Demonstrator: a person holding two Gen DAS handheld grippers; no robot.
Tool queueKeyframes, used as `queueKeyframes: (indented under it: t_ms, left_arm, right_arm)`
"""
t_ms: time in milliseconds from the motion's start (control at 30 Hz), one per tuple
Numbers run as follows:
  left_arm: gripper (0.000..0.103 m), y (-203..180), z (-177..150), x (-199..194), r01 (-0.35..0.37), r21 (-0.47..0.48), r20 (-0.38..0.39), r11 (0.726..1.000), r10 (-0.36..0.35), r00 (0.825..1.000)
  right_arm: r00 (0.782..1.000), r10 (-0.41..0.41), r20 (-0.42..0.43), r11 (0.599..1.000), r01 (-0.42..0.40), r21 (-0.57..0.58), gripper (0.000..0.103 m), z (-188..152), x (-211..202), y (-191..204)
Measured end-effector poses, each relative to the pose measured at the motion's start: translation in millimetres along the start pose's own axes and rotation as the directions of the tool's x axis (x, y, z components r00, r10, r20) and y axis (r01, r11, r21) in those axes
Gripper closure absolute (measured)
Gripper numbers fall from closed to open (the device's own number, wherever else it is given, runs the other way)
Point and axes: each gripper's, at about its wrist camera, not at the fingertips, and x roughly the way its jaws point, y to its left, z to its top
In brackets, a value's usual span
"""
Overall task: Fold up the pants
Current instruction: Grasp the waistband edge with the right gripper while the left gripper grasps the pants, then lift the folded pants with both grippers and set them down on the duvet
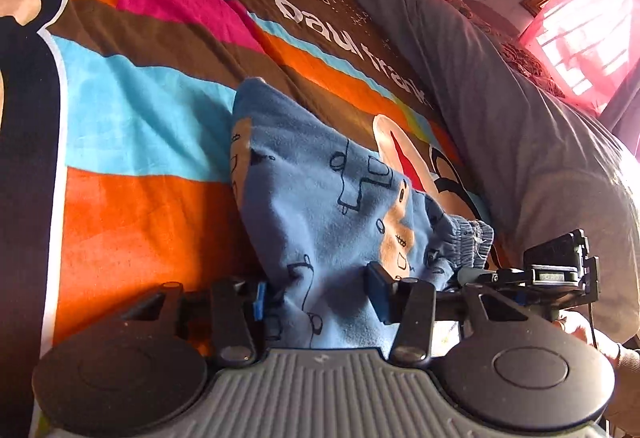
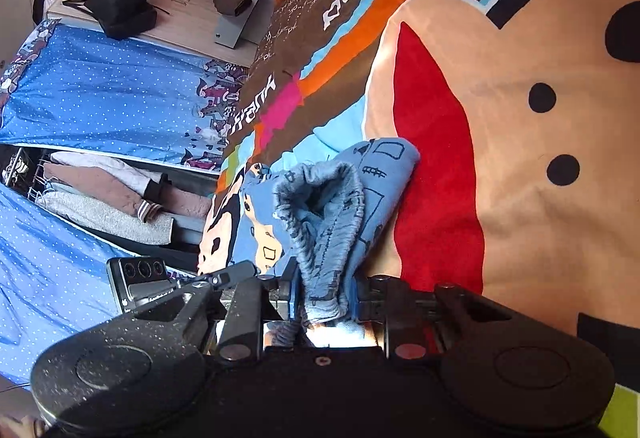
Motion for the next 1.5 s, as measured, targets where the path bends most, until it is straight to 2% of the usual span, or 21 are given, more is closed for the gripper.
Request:
queueKeyframes:
  t_ms: [33, 133, 200, 267, 300, 333, 400, 433, 500, 633, 900, 1167, 1333, 1500]
  left_arm:
    - [0.045, 2.2, 2.0, 0.9, 0.012, -0.011, -0.009, 1.000, -0.012, 1.000]
    - [0.023, 7.5, 9.8, 5.7, 0.087, -0.033, -0.042, 0.996, -0.088, 0.995]
    - [0.018, 4.6, 11.9, 11.5, 0.105, -0.001, -0.052, 0.995, -0.104, 0.993]
    - [0.018, -1.0, 12.9, 16.6, 0.104, 0.043, -0.054, 0.994, -0.102, 0.993]
    - [0.024, -4.6, 12.4, 17.9, 0.092, 0.064, -0.049, 0.994, -0.089, 0.995]
    - [0.047, -7.2, 12.4, 18.5, 0.068, 0.079, -0.045, 0.995, -0.065, 0.997]
    - [0.079, -8.3, 11.5, 19.5, 0.041, 0.086, -0.059, 0.995, -0.036, 0.998]
    - [0.081, -10.2, 9.6, 17.8, 0.035, 0.095, -0.055, 0.995, -0.030, 0.998]
    - [0.086, -20.4, 5.1, 11.3, 0.007, 0.140, -0.033, 0.990, -0.003, 0.999]
    - [0.087, -40.1, 0.6, -4.8, -0.025, 0.193, 0.004, 0.981, 0.025, 1.000]
    - [0.088, -57.9, -5.9, -38.3, -0.065, 0.158, 0.061, 0.985, 0.056, 0.997]
    - [0.088, -70.8, 9.7, -64.3, -0.104, 0.165, 0.114, 0.981, 0.085, 0.990]
    - [0.088, -67.6, 43.7, -64.9, -0.135, 0.179, 0.153, 0.975, 0.108, 0.982]
    - [0.088, -63.7, 112.9, -49.6, -0.187, 0.219, 0.197, 0.958, 0.144, 0.970]
  right_arm:
    - [1.000, -0.008, -0.007, 1.000, 0.009, 0.029, 0.067, 0.1, 2.4, -3.7]
    - [1.000, 0.008, 0.001, 0.998, -0.008, 0.062, 0.064, 1.1, 2.3, -11.8]
    - [1.000, 0.019, 0.007, 0.997, -0.019, 0.072, 0.064, 1.1, 0.8, -16.6]
    - [0.999, 0.037, 0.017, 0.996, -0.038, 0.085, 0.064, 1.0, 1.9, -20.2]
    - [0.999, 0.048, 0.022, 0.995, -0.049, 0.086, 0.064, 1.4, 3.1, -22.3]
    - [0.999, 0.049, 0.024, 0.995, -0.051, 0.086, 0.068, 1.8, 4.4, -22.9]
    - [0.999, 0.033, 0.017, 0.999, -0.034, 0.034, 0.074, 2.6, 8.0, -16.8]
    - [0.999, 0.031, 0.017, 1.000, -0.031, 0.008, 0.079, 1.5, 8.5, -13.1]
    - [0.999, 0.025, 0.024, 0.999, -0.025, -0.033, 0.080, -0.4, 8.1, -4.7]
    - [0.999, 0.027, 0.047, 0.997, -0.024, -0.070, 0.082, -2.2, 3.5, 10.0]
    - [0.995, 0.061, 0.082, 0.993, -0.052, -0.107, 0.082, -7.5, -9.4, 42.2]
    - [0.993, 0.079, 0.090, 0.985, -0.064, -0.163, 0.082, 4.4, -10.7, 76.2]
    - [0.992, 0.082, 0.095, 0.978, -0.062, -0.200, 0.082, 34.7, 6.5, 92.1]
    - [0.992, 0.066, 0.111, 0.966, -0.035, -0.257, 0.082, 99.6, 36.0, 110.6]
